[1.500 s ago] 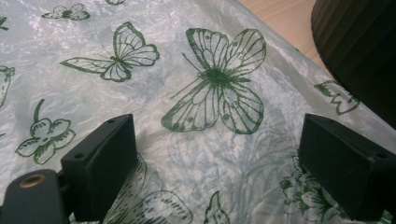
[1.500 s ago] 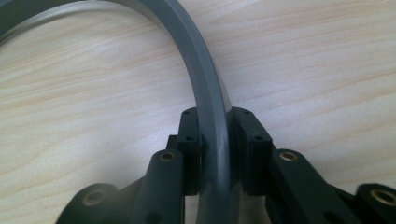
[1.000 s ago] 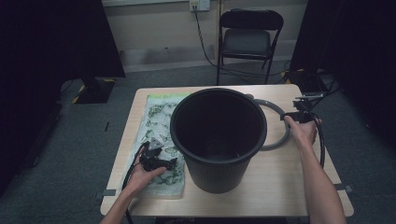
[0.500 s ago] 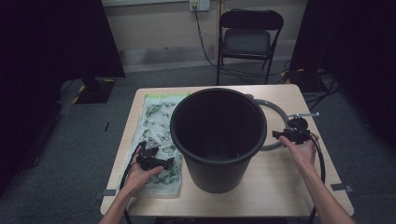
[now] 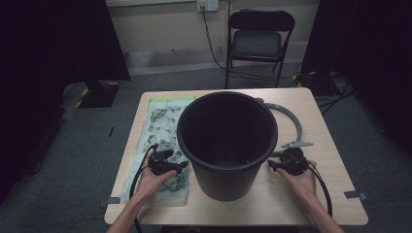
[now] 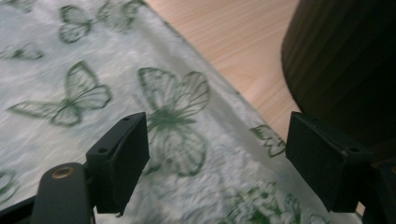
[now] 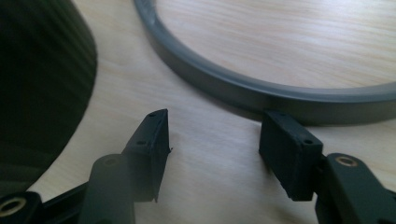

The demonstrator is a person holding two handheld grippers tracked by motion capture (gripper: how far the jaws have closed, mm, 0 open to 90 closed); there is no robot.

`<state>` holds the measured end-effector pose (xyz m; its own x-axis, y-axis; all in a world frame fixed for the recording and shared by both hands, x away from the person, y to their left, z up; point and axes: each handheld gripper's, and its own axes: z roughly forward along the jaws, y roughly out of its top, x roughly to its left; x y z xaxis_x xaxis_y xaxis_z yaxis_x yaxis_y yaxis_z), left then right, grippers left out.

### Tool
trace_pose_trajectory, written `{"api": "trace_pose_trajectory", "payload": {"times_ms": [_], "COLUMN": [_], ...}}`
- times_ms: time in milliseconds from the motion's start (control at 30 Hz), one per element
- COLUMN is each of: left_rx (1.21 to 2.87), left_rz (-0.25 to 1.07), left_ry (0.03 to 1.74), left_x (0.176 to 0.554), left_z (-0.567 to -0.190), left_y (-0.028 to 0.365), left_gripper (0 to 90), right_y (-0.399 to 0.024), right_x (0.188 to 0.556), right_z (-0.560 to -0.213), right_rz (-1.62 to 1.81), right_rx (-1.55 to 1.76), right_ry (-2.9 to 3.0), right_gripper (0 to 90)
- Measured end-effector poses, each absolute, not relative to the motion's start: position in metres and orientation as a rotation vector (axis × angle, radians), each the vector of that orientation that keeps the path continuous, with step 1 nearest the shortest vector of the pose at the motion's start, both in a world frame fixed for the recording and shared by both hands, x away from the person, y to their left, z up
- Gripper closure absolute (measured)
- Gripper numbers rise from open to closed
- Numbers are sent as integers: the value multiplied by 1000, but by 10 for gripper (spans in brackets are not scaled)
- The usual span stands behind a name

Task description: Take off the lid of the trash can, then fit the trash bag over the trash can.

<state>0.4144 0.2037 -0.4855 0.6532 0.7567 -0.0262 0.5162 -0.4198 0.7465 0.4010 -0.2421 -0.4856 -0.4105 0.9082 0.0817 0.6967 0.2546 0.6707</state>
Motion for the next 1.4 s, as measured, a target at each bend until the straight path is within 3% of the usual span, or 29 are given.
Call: {"api": "trace_pose_trajectory", "payload": {"times_ms": [333,467,567,833,1033,1200,1400], "left_rx": [2187,2161,2159,2123,2111,2055,1957], "left_rz": [408,427,426,421,395,345,294], "left_ry": [990,988,981,1006,1024,1025,997], "left_x": [415,418,420,428,428,425,419], "left_z": [-496,-495,-494,-494,-494,-487,-473], "left_y": [197,201,207,214,218,224,229], "left_gripper": [187,299,479,745,838,856,881], "right_y": [-231,-233,-232,-232,-232,-230,-233], "right_x": [393,392,392,392,392,394,397], "right_z": [-496,-499,-499,-499,-499,-497,-490], "right_rz": [932,959,961,959,960,942,965], "right_rx": [1377,1349,1350,1355,1355,1368,1397], "right_ry": [2127,2109,2107,2103,2103,2137,2205], "right_gripper": [350,349,349,349,349,302,322]}}
